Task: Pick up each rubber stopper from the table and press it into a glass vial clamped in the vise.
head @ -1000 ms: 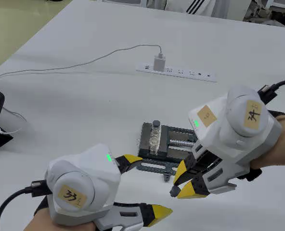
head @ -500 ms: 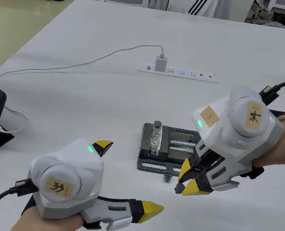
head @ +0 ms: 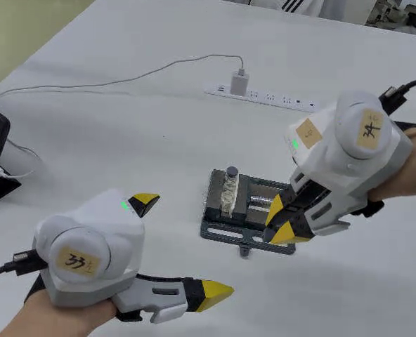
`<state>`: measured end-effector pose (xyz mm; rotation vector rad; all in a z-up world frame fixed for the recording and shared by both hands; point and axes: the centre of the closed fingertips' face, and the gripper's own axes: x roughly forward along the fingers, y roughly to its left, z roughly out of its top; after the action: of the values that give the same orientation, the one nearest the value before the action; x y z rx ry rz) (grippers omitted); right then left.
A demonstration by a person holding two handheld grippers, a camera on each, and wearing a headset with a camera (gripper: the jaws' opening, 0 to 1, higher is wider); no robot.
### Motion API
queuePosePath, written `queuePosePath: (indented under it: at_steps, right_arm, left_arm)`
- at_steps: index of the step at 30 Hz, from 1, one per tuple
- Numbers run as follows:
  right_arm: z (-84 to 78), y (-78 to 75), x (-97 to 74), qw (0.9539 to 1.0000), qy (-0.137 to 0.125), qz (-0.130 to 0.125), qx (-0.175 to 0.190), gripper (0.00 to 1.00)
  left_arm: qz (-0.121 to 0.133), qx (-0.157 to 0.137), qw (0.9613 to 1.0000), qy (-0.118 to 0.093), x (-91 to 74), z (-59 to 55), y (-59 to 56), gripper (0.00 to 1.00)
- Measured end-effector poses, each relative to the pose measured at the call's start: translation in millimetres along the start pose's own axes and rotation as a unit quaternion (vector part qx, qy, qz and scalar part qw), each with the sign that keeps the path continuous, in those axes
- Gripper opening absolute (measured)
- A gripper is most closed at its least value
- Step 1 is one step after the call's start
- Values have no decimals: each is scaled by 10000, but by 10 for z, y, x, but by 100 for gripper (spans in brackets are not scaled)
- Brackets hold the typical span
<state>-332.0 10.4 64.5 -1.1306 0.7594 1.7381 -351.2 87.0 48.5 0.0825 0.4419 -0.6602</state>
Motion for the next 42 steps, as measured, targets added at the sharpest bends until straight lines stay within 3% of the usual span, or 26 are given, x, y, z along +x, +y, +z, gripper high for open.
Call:
queuePosePath:
  at_steps: [8,12,17,23,33,42]
  right_arm:
    - [-50,-354,-52,9982,277,-101,-518,6]
    - [-35,-422,-52,9971,346,-97,-670,6]
    - [-12,-534,-37,9936,470,-81,-1019,6]
    - [16,-705,-39,9854,642,-89,-1574,6]
    - [103,-916,137,9757,770,17,-2053,6]
    - [94,-898,253,9716,825,123,-2212,6]
  left_arm:
    - [28,-18,10000,38,-1,-20,36,99]
    - [20,-37,10000,72,11,-34,37,99]
    - [-2,-49,10000,66,34,-24,37,99]
    - [-32,-39,9999,101,52,-25,43,99]
    - [-8,-99,9998,170,41,-88,46,99]
    - [50,-142,9997,212,24,-130,84,99]
